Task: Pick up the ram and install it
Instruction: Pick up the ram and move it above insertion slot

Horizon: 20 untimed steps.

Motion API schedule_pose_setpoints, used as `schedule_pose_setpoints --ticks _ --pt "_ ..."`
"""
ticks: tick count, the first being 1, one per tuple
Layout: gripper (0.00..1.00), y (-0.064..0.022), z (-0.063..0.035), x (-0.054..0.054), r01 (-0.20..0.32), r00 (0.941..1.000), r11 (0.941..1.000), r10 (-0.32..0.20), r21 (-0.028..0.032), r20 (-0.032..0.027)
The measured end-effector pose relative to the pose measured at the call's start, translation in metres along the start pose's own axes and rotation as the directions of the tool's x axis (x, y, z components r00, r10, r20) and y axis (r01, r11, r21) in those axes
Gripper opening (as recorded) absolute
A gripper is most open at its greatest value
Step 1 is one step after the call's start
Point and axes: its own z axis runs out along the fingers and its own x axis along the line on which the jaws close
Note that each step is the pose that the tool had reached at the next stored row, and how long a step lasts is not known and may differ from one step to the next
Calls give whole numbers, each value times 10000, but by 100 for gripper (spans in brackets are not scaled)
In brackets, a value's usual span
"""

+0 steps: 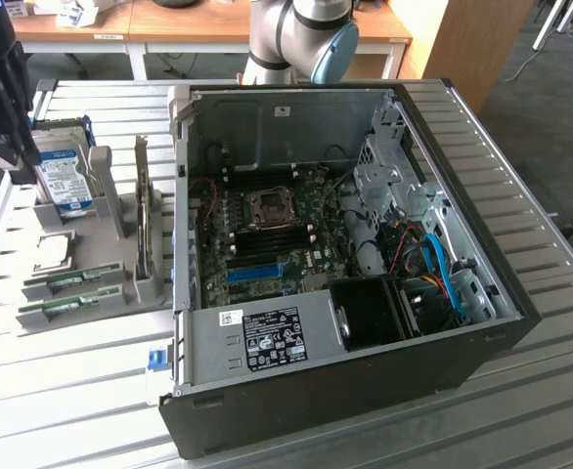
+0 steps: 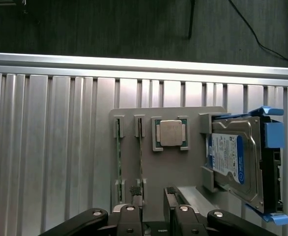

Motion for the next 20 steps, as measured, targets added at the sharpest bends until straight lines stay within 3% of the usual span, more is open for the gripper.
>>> schedule_pose_setpoints --ticks 20 --pt "31 -17 362 31 0 10000 10000 0 0 0"
